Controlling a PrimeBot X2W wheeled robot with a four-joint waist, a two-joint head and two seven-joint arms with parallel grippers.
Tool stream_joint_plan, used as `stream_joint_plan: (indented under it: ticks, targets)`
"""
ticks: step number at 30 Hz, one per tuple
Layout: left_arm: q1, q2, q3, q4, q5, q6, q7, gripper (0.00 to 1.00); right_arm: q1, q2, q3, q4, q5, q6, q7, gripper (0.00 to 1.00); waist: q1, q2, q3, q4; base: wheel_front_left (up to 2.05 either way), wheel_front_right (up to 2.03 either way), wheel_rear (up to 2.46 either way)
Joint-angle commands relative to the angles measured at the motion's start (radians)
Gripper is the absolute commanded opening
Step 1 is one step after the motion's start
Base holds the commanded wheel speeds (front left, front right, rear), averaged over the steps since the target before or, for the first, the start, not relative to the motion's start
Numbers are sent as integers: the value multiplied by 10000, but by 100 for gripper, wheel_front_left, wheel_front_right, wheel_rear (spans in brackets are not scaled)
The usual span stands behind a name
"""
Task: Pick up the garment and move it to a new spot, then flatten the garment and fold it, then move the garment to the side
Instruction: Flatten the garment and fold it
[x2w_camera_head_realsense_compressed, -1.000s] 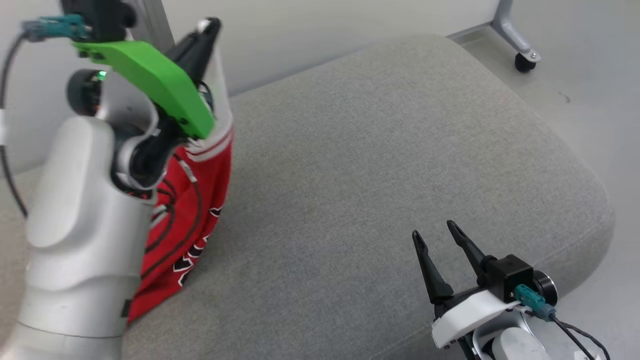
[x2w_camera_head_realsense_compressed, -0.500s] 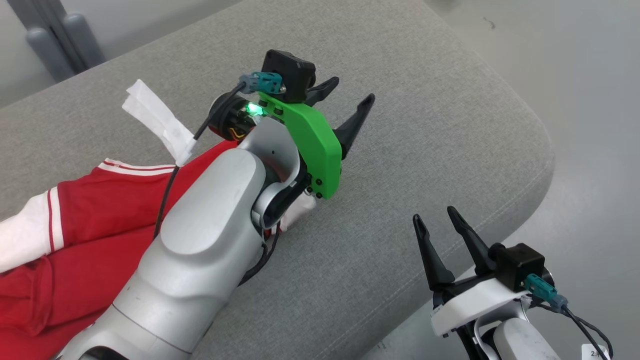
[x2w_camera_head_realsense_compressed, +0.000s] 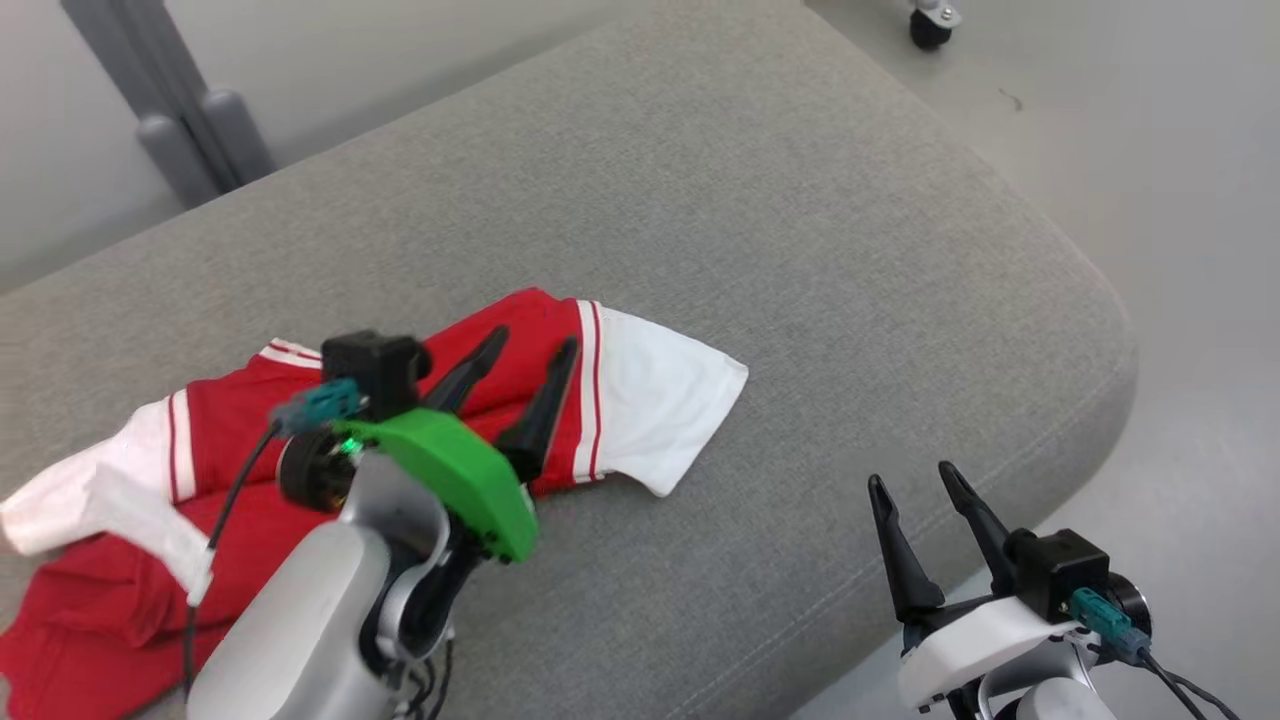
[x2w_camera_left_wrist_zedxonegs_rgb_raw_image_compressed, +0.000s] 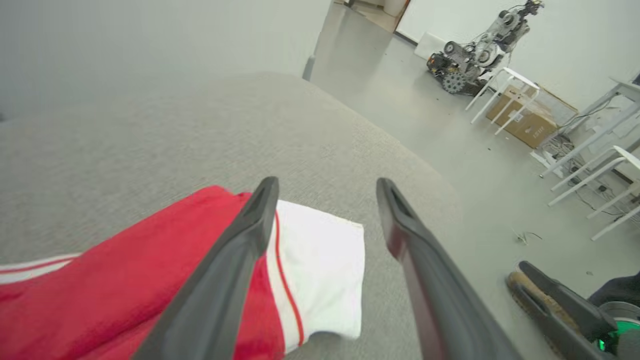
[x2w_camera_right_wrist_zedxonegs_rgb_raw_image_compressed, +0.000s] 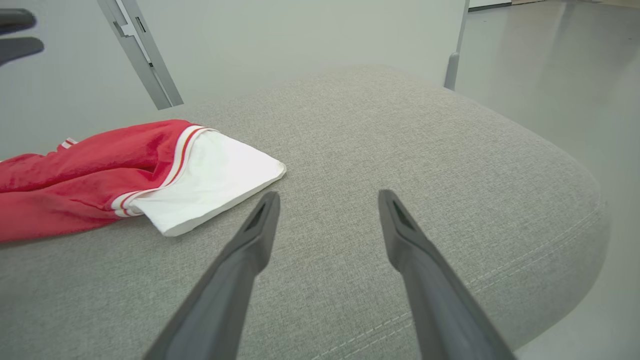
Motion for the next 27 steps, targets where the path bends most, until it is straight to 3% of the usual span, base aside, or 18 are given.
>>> stream_joint_plan:
  ticks: [1, 6, 11, 27]
  targets:
    - [534, 327, 184, -141, -27, 249, -146, 100, 177, -10, -27, 6, -119, -14, -31, 100, 0, 0, -800, 1061, 0, 0, 0]
    - [1999, 1414, 982, -112, -106, 1133, -470, 100, 265, -13, -96, -27, -336, -14, -31, 100, 0, 0, -795, 1820, 0, 0, 0]
    - [2171, 1866, 1466, 405, -232, 1440, -437, 100, 112, -11, -28, 0, -376, -14, -31, 100, 0, 0, -600, 2173, 0, 0, 0]
    - [905, 2255, 1121, 2225, -425, 1001, 1033, 100, -152, -11, 177, 58, -151, -14, -30, 100, 0, 0, -285, 1952, 0, 0, 0]
